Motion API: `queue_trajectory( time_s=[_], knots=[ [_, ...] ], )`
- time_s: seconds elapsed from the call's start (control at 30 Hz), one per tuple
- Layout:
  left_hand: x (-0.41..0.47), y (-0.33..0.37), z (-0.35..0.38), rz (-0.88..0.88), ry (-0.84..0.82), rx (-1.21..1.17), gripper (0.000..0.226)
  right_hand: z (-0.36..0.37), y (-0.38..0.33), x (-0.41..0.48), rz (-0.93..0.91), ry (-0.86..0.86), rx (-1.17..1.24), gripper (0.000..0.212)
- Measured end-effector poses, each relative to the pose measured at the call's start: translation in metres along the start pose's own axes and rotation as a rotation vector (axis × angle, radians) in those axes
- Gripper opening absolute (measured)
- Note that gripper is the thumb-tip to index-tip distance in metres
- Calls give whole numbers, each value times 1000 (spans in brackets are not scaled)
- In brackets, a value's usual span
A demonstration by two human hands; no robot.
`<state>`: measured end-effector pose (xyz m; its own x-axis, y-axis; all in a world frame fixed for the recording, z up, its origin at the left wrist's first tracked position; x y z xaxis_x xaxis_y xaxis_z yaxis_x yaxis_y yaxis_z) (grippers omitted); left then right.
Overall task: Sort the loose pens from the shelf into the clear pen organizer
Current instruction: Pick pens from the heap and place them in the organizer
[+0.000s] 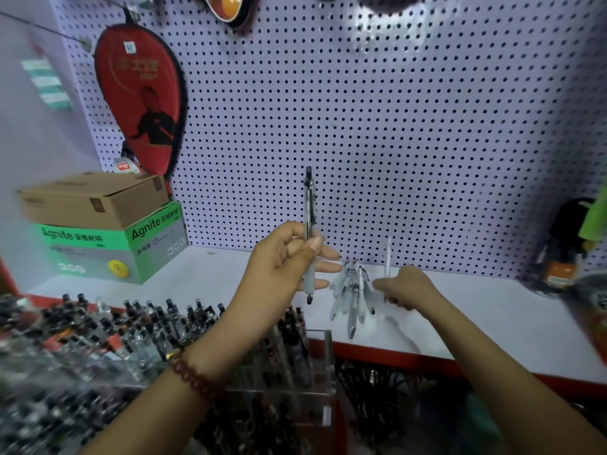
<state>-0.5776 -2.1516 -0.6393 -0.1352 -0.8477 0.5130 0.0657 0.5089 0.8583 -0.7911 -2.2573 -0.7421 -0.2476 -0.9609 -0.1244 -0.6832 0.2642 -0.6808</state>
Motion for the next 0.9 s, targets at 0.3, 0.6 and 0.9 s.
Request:
queue_trajectory(
  time_s=[0.3,0.6,0.9],
  knots=[
    [-28,-1,-9,-34,148,-136,8,2,-112,-175,-587,-219,300,9],
    [-73,-10,-27,-58,157,-216,29,44,-114,-201,-748,-173,-39,9],
    [-117,-4,-52,44,165,21,15,61,-108,-230,-877,-113,-209,38]
  ],
)
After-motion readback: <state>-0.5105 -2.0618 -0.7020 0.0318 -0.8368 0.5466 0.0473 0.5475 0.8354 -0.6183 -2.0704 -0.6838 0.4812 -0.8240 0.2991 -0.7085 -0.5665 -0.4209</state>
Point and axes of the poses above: each hand's wrist, its own x-axis towards the middle knuckle, its own z-axis out of the palm, y = z × x, the point moved 10 cm from there along x, towards the middle knuckle, and after that the axes turned 7 degrees about z, right-handed, at the moved point
